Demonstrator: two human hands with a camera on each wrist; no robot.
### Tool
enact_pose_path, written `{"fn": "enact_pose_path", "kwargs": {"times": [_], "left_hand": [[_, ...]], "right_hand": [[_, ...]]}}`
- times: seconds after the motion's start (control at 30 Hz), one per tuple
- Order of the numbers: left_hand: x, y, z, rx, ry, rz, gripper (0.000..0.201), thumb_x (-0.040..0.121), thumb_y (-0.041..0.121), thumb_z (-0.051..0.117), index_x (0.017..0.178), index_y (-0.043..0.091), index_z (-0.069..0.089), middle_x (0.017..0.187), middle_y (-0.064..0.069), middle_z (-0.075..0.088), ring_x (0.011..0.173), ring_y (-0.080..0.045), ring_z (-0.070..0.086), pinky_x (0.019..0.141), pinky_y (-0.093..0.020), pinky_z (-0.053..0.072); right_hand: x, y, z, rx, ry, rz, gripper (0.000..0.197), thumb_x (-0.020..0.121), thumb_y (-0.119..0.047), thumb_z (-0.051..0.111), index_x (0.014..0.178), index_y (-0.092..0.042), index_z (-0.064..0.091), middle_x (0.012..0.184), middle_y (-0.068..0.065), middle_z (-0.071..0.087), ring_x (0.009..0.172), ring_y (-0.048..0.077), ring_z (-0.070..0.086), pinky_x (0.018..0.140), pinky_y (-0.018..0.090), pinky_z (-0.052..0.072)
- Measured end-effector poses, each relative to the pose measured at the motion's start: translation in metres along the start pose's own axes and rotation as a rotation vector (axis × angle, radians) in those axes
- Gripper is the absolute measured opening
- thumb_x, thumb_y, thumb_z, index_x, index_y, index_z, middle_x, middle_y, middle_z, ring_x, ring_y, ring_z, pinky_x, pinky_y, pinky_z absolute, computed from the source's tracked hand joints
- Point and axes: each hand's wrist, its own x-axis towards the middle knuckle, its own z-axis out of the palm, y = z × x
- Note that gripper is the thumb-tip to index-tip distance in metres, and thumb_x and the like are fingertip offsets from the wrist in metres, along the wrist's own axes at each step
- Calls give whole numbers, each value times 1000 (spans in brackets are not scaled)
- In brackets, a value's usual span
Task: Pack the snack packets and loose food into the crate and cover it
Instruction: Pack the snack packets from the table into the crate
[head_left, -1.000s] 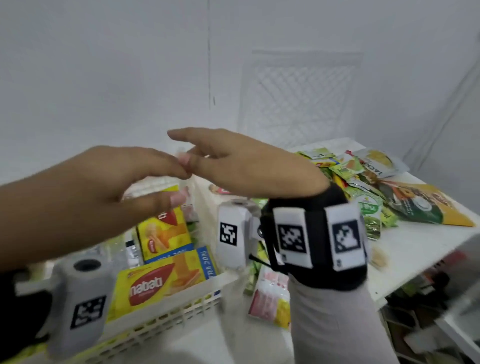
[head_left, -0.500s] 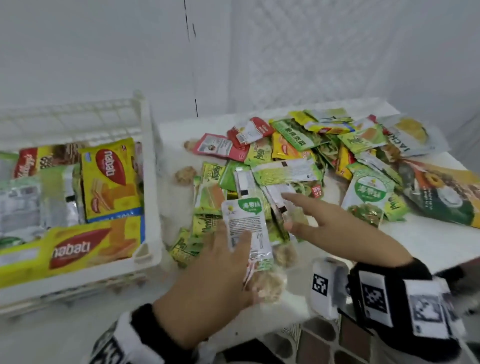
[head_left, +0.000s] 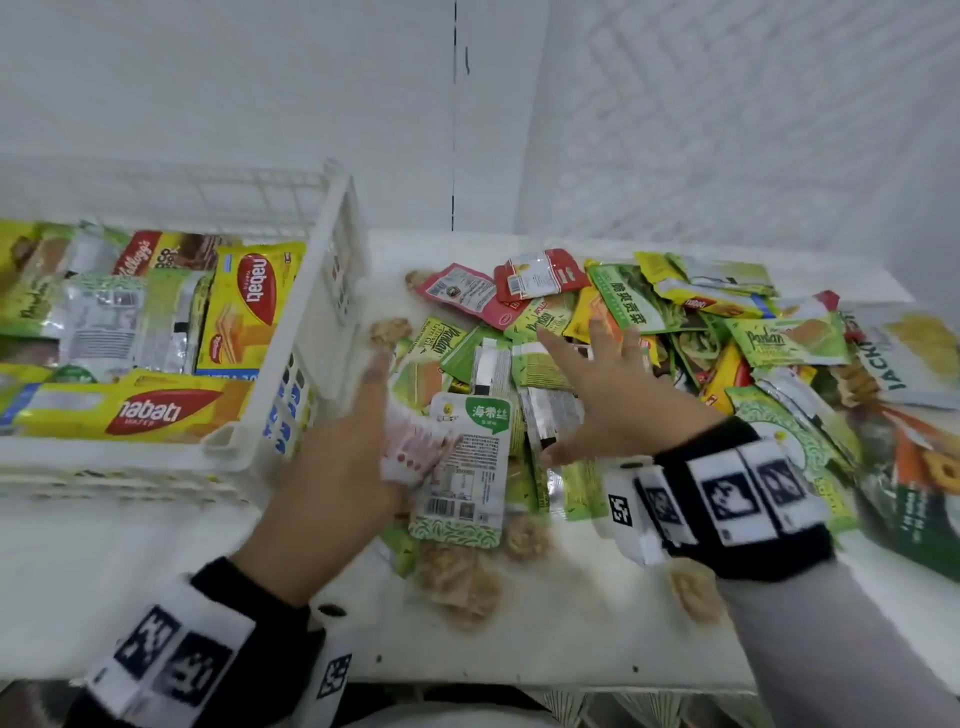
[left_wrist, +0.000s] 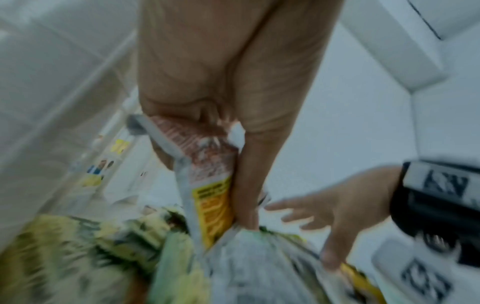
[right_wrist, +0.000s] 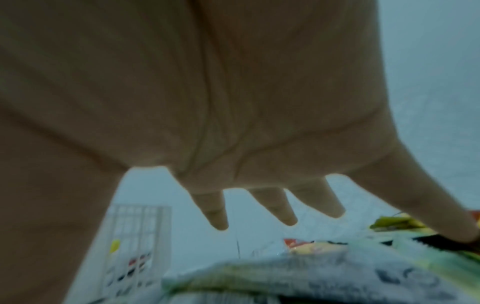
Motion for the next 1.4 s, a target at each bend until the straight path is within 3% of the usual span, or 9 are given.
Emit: {"fn": "enact_pose_path", "kwargs": {"times": [0.17,0.37,0.6,0.77,0.9,1.0,1.1,1.27,1.4], "left_hand": [[16,23,-13,-452,-20,-84,23,58,19,87,73,21,69,66,2,71,60,-13,68,56,-28,55],[34,47,19,1,-247,82,30,67,30,79,55,23,53,72,-4,48,76,-23,47,59,-33,33],[40,43,12,-187,-135,37,25,65,15,80,88,12,69,87,-7,69,80,-22,65,71,-38,53],[54,48,-16,-716,102,6,95,56,10,86,135,33,39,103,31,61,85,4,66,58,-25,56],[82,50,-13,-1021,94,-220,68,51,17,82,110,-6,57,99,-22,70,89,-36,68,78,-51,56],[95,45,3,-968,42,-249,39,64,9,80,95,-5,61,64,-7,69,47,-11,61,44,-24,51],[107,37,10,-886,-7,-261,30,64,16,82,84,5,61,54,5,64,38,-2,52,38,-16,40],[115,30,7,-786,-156,-250,37,59,13,82,92,13,67,85,-5,75,82,-22,72,75,-37,56],[116,25,10,-802,-87,-282,33,67,1,79,97,6,66,93,-14,73,86,-29,70,83,-45,54]], "right_hand": [[15,-17,11,-112,-41,27,126,68,-46,79,142,-41,-23,156,13,-14,141,47,-9,100,73,23],[20,-26,15,-268,170,4,70,88,-9,49,144,-34,14,137,25,28,123,50,30,87,62,46],[26,-17,-6,-236,388,-242,45,86,-3,45,127,-22,45,91,11,58,87,33,60,59,33,39],[29,12,-39,251,388,-327,49,80,-1,57,123,-23,52,94,2,64,63,11,55,52,20,44],[40,40,-72,754,397,-318,39,73,2,63,104,-22,58,91,5,63,64,20,61,51,34,52],[57,50,-85,1006,353,-250,37,72,5,62,91,-25,53,76,1,58,48,9,54,41,19,39],[75,50,-78,739,346,-185,41,82,-7,58,118,-22,44,94,-1,52,48,4,51,38,19,37],[90,34,-63,297,481,-212,54,86,-15,49,135,-22,29,66,-1,52,52,15,50,45,24,38],[89,3,-42,97,112,-294,90,75,-36,71,143,-34,12,100,10,60,82,25,64,68,37,58]]}}
